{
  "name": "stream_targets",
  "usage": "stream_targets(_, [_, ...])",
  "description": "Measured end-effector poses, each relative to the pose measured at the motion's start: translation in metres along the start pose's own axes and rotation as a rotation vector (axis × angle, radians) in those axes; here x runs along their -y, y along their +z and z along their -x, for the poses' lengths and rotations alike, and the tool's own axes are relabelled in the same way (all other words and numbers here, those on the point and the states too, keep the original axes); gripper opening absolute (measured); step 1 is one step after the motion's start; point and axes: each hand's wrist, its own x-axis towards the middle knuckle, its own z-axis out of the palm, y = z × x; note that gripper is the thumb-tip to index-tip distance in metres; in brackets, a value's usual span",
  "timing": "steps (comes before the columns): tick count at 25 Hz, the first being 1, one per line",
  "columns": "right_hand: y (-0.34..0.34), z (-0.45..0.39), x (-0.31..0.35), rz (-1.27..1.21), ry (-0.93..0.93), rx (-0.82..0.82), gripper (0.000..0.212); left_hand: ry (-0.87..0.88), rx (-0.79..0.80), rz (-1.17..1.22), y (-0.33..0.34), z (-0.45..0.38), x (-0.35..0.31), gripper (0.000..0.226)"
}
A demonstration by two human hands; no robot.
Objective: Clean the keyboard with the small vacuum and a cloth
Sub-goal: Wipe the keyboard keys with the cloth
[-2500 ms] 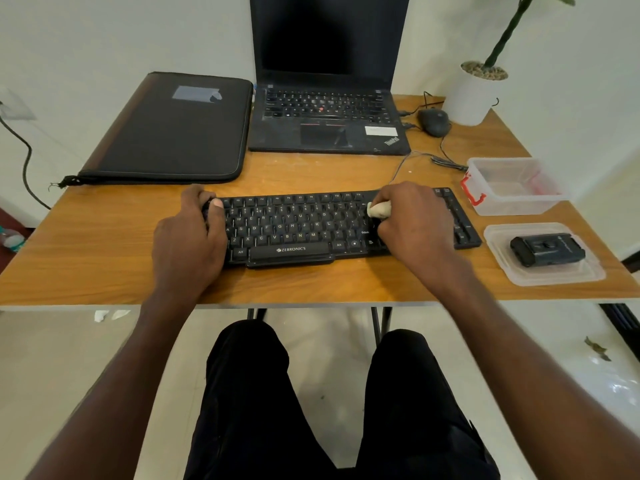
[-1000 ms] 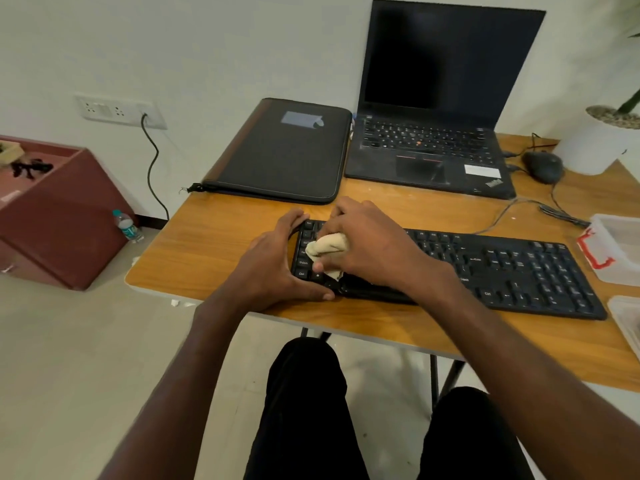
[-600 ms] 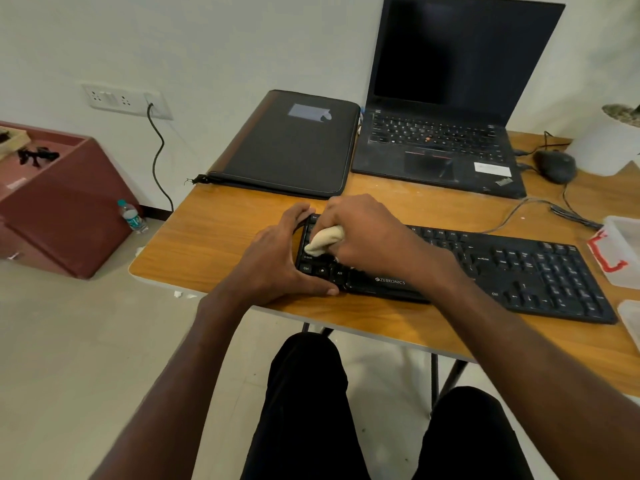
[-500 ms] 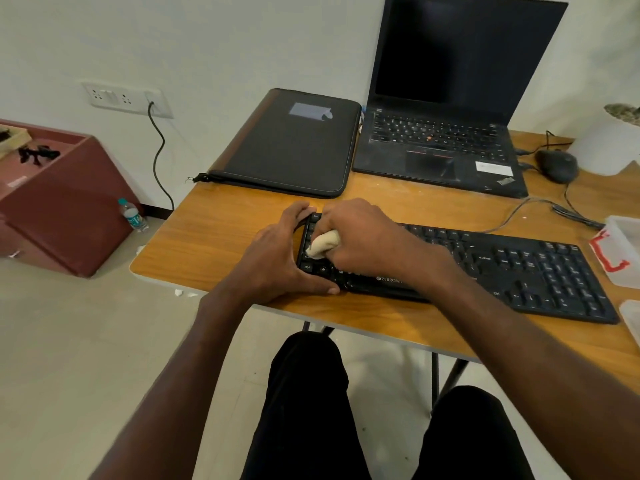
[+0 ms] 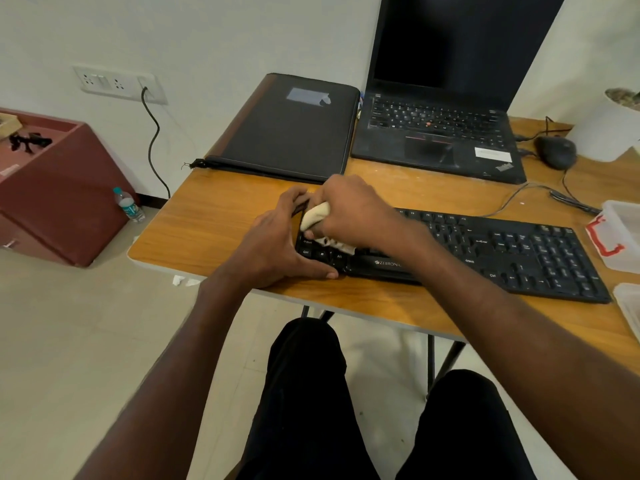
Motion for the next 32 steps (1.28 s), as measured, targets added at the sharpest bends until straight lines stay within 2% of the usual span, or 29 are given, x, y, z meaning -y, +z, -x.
stream_targets(2, [-0.012,-0.005,-0.003,0.048,0.094,0.061,0.037,-0.006,-0.011,-0.016,0.0,0.0,-0.001,0.137])
stream_targets(5, [-0.03,-0.001,-0.016,0.133,0.226,0.105,0.034,-0.011,-0.016,-0.008,0.001,0.0,0.0,0.135])
stream_targets(7, [-0.028,0.004,-0.022,0.138,0.248,0.054,0.036,-0.025,-0.011,0.008,0.0,0.0,0.002,0.136])
stream_targets(9, [-0.02,0.011,-0.026,0.03,0.212,0.02,0.04,-0.027,-0.008,0.029,-0.001,0.0,0.002,0.137])
stream_targets(11, [-0.022,0.019,-0.032,-0.064,0.251,0.02,0.043,-0.028,-0.008,0.027,0.0,-0.001,0.0,0.136])
stream_targets(13, [-0.028,0.019,-0.039,0.037,0.284,-0.042,0.046,-0.023,-0.006,0.019,0.0,-0.001,0.0,0.134])
stream_targets(15, [-0.025,0.016,-0.028,0.124,0.191,-0.137,0.042,-0.02,-0.007,0.024,-0.001,0.0,0.0,0.134])
stream_targets(18, [-0.008,0.018,-0.008,-0.004,0.048,-0.013,0.034,-0.025,-0.003,0.023,-0.001,0.001,-0.002,0.139])
stream_targets(21, [-0.012,0.024,-0.023,0.082,0.126,-0.018,0.031,-0.016,-0.005,0.038,0.0,0.002,-0.001,0.141])
stream_targets(23, [-0.015,0.026,-0.027,0.199,0.146,-0.12,0.027,-0.016,-0.007,0.051,0.0,0.002,0.0,0.142])
stream_targets(25, [-0.009,0.031,-0.02,0.192,0.076,-0.169,0.027,-0.014,0.0,0.066,0.001,0.001,0.001,0.143])
stream_targets(28, [-0.004,0.05,-0.031,0.112,-0.025,-0.095,0.036,-0.016,0.0,0.064,0.001,0.001,0.001,0.144])
stream_targets(32, [-0.01,0.052,-0.038,0.153,0.037,-0.153,0.035,-0.017,-0.003,0.043,-0.001,0.0,-0.002,0.137])
